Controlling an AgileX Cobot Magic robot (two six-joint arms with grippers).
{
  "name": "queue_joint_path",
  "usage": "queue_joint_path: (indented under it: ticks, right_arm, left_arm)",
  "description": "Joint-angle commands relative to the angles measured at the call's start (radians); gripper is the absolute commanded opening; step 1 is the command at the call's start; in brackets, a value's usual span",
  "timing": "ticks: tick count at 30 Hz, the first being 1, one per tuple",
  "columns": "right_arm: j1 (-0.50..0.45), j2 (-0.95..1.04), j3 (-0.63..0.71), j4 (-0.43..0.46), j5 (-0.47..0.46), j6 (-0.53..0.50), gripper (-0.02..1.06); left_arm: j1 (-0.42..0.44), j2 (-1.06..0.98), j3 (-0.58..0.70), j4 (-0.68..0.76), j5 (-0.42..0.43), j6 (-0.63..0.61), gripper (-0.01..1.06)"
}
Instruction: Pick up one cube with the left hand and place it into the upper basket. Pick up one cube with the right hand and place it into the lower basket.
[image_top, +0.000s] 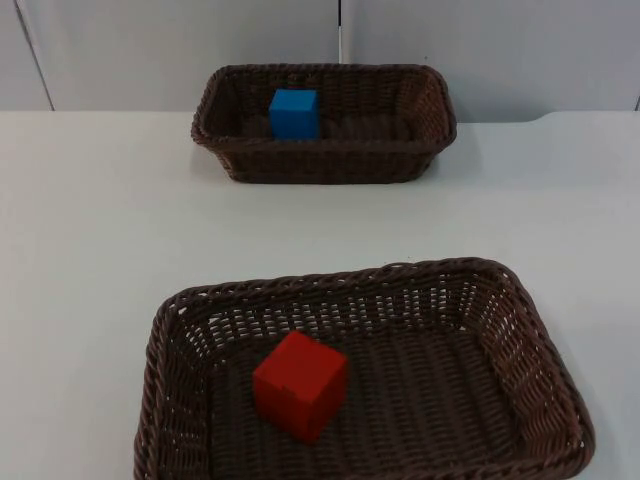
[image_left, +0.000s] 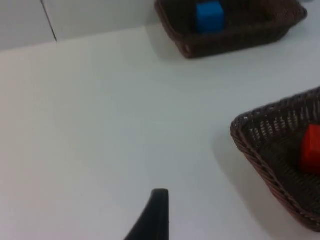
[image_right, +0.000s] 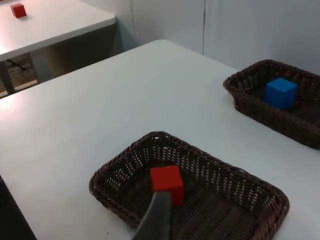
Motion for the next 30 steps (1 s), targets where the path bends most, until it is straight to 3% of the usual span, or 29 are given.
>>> queue_joint_path:
  ticks: [1,7,13,30]
  right_arm:
    - [0.004,-0.046,0.003,-0.005,0.054,-0.002,0.79]
    - [0.004,-0.205,0.003,-0.005,0.181,-0.002,0.79]
    - [0.006,-0.206,0.011,0.003,0.303,0.002,0.79]
    - [0.006,-0.206,0.081,0.057,0.307,-0.034,0.79]
  left_arm:
    - [0.003,-0.004,0.006,-0.011,-0.005,0.003,0.87]
    - [0.003,-0.004,0.006,-0.011,-0.003,0.003,0.87]
    - [0.003,-0.004,0.006,-0.015,-0.001,0.002,0.87]
    - [0.003,-0.004,0.008,-0.027,-0.001,0.003,0.87]
